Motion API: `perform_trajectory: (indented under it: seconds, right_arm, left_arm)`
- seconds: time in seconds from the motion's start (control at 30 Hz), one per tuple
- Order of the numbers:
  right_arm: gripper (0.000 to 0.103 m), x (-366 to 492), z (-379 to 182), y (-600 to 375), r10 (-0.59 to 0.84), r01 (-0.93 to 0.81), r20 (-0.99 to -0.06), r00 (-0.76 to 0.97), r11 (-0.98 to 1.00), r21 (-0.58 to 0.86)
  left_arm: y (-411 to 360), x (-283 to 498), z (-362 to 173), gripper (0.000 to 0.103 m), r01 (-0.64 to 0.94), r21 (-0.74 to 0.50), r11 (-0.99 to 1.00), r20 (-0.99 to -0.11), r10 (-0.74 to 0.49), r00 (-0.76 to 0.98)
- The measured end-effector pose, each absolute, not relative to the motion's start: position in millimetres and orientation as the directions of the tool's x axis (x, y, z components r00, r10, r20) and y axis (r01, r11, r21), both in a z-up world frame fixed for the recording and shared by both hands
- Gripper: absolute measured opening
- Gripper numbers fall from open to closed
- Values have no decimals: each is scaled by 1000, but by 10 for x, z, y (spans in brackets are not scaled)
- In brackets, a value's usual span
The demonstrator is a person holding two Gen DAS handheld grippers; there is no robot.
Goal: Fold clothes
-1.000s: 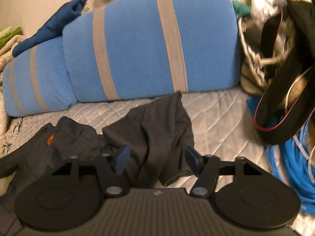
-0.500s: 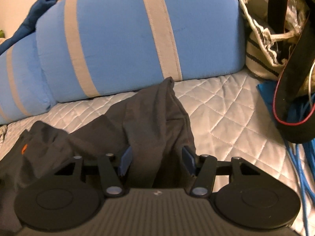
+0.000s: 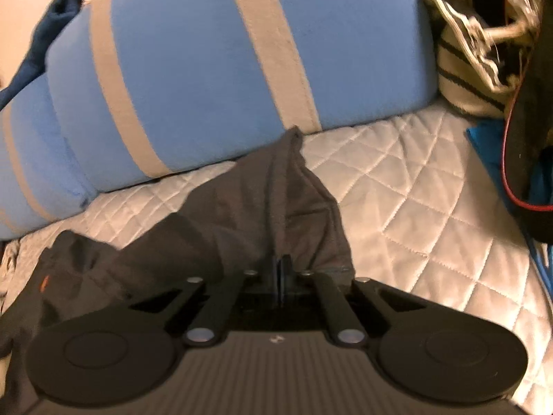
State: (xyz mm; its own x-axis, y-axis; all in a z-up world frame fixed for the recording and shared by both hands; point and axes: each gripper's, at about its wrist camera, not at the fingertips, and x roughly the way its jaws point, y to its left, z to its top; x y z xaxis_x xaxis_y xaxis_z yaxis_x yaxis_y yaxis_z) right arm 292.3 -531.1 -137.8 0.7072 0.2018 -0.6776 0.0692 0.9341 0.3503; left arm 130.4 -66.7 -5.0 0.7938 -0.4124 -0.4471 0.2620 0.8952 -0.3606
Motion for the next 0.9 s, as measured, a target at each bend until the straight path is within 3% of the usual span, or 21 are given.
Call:
perform_trajectory:
  seconds: [0.5, 0.83, 0.87, 0.9]
  right_arm:
    - [1, 1921, -927, -4515, 476, -296, -619, 625, 878, 376]
    - [1, 1519, -998, -4167, 586, -437, -633, 505, 807, 398]
    - [1, 1497, -996, -4146, 596, -450, -634, 493, 798, 401]
    - [9, 1481, -997, -4124, 598, -464, -642, 479, 794, 394]
  left_arm:
    - [-663, 1265, -50, 82, 266, -370, 890, -428, -418, 801]
    - [-659, 1246, -38, 82, 258, -370, 892, -422, -409, 809]
    - [-652, 1243, -36, 82, 257, -371, 893, -421, -408, 810]
    - [-647, 1242, -35, 82, 256, -372, 892, -420, -407, 811]
